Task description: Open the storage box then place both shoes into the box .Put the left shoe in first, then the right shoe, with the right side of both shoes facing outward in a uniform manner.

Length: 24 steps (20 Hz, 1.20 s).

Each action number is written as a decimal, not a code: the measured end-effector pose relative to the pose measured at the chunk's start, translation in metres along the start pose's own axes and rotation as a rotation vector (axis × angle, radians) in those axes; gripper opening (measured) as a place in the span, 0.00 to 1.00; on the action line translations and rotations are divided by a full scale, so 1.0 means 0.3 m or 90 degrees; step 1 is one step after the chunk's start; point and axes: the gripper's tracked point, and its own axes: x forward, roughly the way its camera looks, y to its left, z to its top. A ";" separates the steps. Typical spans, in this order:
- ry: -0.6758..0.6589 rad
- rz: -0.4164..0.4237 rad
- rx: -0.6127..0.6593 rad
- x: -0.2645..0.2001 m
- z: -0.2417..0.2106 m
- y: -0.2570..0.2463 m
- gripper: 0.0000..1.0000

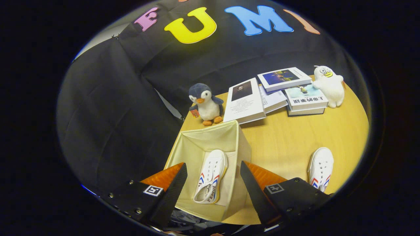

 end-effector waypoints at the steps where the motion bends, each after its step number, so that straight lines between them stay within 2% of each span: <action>1: -0.003 -0.007 -0.004 -0.019 0.003 -0.029 0.98; 13: -0.029 -0.099 0.005 -0.197 0.003 -0.398 0.98; 24: 0.006 -0.183 0.007 -0.272 -0.107 -0.709 0.98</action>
